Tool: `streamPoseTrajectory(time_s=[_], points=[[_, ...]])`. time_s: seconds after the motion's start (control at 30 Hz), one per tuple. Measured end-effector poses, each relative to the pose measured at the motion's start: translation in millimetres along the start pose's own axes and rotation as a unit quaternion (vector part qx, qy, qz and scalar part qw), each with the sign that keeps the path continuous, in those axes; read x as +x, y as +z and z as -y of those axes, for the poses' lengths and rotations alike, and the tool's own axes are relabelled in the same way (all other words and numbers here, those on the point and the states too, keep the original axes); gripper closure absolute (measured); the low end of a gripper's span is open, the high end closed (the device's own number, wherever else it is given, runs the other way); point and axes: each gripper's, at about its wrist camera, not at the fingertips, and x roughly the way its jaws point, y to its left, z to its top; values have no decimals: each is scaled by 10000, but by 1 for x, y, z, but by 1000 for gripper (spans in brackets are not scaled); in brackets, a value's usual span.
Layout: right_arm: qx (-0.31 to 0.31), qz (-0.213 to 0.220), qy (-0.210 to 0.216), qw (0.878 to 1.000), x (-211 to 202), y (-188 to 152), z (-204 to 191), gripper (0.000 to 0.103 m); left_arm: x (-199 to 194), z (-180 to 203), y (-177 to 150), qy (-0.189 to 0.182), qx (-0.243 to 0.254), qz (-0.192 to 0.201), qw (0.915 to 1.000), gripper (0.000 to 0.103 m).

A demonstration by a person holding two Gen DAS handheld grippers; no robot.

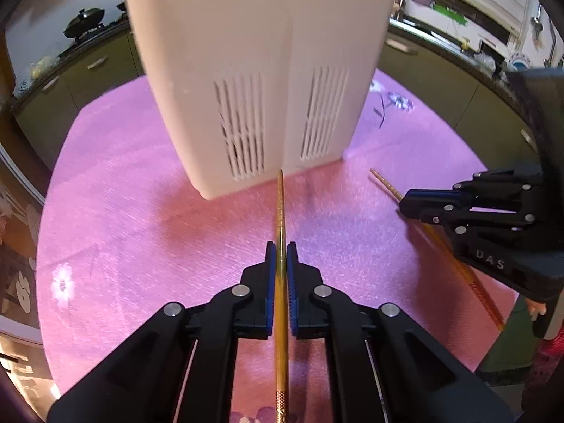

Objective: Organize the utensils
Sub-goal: 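Raise both chopsticks and drop them into the holder, opening both grippers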

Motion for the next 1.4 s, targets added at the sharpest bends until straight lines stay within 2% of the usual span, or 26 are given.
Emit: streamPoseTrajectory(time_s=[0.37,0.77,0.9,1.13,1.4], points=[[126,803,270,9963,-69,4,1,96,-68,-13,6,-158,24,661,9977,97],[57,1617,627,9848,-144,-2,-22,96,-133,4,12,-308,213,1336,9903,97],[74,1861,694,9800,-167,4,-24,96,-149,5,18,-459,228,1493,9875,97],[67,2355,748,9690,-209,25,-25,96,-187,9,42,-515,354,1949,9788,97],[-158,2779,697,9580,-257,58,-35,96,-229,18,80,-345,511,2482,9667,97]])
